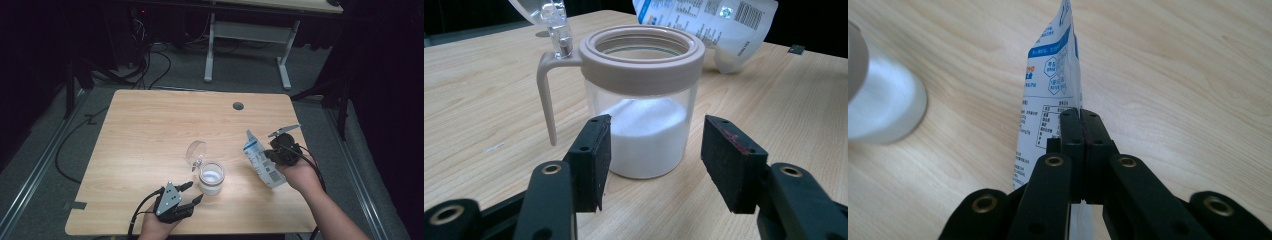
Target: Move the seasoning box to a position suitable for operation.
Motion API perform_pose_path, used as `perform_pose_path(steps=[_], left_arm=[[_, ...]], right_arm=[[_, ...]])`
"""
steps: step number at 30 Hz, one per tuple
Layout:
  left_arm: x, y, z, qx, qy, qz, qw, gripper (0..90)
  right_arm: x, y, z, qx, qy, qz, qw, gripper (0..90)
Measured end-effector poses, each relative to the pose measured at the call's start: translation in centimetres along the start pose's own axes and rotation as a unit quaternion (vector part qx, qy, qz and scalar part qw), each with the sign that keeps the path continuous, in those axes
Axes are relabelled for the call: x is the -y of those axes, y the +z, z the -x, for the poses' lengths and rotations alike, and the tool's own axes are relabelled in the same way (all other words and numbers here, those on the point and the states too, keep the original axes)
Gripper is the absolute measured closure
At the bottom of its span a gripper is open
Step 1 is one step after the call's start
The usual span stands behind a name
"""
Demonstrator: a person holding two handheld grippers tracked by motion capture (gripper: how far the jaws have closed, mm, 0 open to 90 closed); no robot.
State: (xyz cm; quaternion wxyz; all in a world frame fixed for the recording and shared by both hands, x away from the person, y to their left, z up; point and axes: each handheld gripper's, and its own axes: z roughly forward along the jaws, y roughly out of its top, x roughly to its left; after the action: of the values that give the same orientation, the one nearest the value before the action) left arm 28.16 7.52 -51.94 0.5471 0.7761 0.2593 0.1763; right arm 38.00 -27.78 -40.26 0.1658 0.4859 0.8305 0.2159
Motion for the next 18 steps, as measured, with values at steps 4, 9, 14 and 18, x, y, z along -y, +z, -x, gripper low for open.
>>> perform_pose_path(steps=[4,9,14,18], left_arm=[[0.0,-0.1,-0.2,-0.003,-0.004,0.000,1.0000,46.2],[0.1,-0.3,-0.6,-0.009,-0.011,0.002,0.9999,46.2],[0.1,-0.5,-1.2,-0.019,-0.018,0.003,0.9997,46.3],[0.2,-0.7,-1.8,-0.026,-0.025,0.001,0.9994,46.6]], right_arm=[[1.0,-0.3,0.3,-0.006,0.014,0.041,0.9990,90.0],[2.8,-0.8,0.3,-0.008,0.025,0.099,0.9947,90.0],[4.4,-1.0,0.6,-0.002,0.041,0.144,0.9888,90.0],[5.5,-1.2,1.1,-0.004,0.057,0.177,0.9825,90.0]])
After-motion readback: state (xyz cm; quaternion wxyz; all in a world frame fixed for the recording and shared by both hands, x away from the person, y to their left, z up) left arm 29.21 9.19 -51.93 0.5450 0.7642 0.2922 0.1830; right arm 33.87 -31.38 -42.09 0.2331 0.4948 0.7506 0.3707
